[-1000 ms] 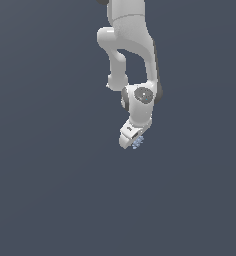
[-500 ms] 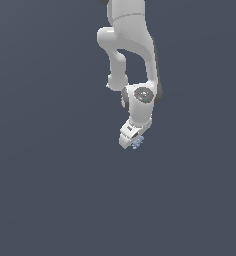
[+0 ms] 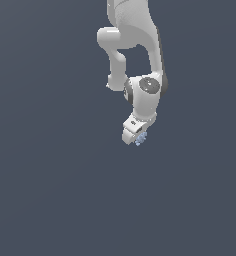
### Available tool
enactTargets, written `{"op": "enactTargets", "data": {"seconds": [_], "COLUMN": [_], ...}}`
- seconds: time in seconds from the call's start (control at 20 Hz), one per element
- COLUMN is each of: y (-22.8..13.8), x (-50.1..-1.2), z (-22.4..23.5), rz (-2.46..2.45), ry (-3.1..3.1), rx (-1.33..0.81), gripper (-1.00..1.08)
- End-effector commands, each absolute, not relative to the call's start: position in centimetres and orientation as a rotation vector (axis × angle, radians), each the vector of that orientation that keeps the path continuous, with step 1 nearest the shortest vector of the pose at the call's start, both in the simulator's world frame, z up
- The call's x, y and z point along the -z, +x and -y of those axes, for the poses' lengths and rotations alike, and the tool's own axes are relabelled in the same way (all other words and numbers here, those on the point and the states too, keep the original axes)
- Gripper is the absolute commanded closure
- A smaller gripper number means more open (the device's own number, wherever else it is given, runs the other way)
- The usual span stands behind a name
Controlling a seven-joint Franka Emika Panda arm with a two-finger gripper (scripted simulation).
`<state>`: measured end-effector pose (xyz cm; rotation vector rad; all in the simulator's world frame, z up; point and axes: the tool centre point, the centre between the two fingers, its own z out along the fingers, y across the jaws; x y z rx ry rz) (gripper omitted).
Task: Pick up the object and move it to a goal position.
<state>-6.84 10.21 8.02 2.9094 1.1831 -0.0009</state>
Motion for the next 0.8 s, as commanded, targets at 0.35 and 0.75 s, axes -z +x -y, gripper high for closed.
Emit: {"op": "enactTargets", "data": {"seconds": [0.35, 0.75], "y": [-6.5, -6.1], "x": [-16.7, -25.2], "z": [-13.0, -15.8], "rz": [-1.186, -1.188], "ry": [2.909, 2.909], "rx": [0.0, 0.0], "gripper": [1.08, 1.08]}}
